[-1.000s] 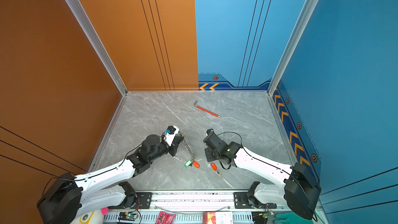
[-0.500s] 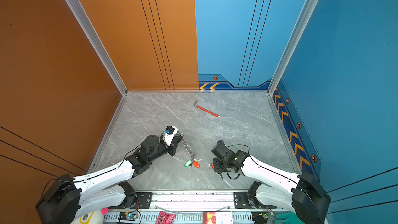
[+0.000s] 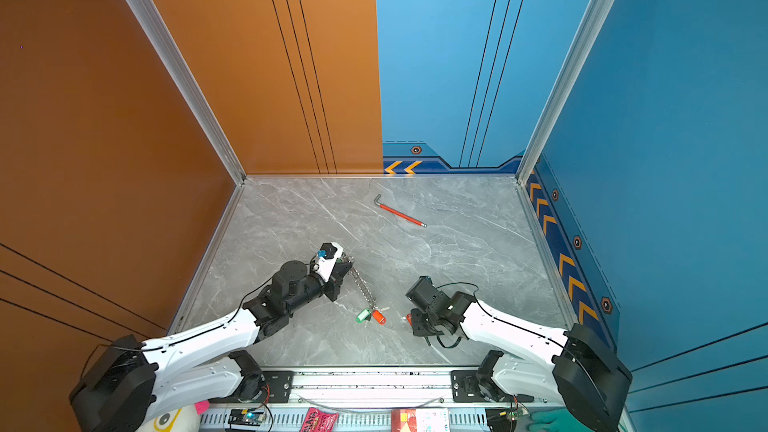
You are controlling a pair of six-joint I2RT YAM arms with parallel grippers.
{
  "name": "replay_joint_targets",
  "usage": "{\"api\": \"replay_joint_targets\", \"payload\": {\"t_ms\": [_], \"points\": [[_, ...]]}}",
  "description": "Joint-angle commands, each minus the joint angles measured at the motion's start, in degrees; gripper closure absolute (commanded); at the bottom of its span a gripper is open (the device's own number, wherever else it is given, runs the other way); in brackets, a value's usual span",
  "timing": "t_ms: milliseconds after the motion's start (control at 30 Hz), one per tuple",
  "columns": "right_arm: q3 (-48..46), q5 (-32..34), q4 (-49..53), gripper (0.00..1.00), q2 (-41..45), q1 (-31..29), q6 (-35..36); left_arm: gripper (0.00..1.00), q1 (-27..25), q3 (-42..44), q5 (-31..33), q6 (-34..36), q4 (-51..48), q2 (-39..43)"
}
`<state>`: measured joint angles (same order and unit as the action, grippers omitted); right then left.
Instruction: Put the keys on the keyring
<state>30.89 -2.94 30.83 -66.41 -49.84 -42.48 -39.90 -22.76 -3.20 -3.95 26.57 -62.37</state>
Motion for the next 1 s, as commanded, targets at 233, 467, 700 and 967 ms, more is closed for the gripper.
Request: {"api": "replay_joint_targets", "payload": {"t_ms": [233,467,700,967], "points": [[3.4,5.0,-0.3,0.81,-9.2,-2.2,1.2,1.0,0.4,0.6,1.9,0.4,1.9,0.4],[11.6,9.7,-1.5,0.88,-19.6,-0.7,8.6,1.0,0.5,0.7,2.6,0.6,1.9,0.4],[24.8,11.7,-4.2,0.92,-35.3,4.3,17.7,1.0,0.6,1.3,3.9,1.1,1.9,1.3],[33.8,11.1,-4.1,0.92,-39.8,6.3,22.6,1.0,0.7,1.7,5.8,1.7,1.9,1.6]]}}
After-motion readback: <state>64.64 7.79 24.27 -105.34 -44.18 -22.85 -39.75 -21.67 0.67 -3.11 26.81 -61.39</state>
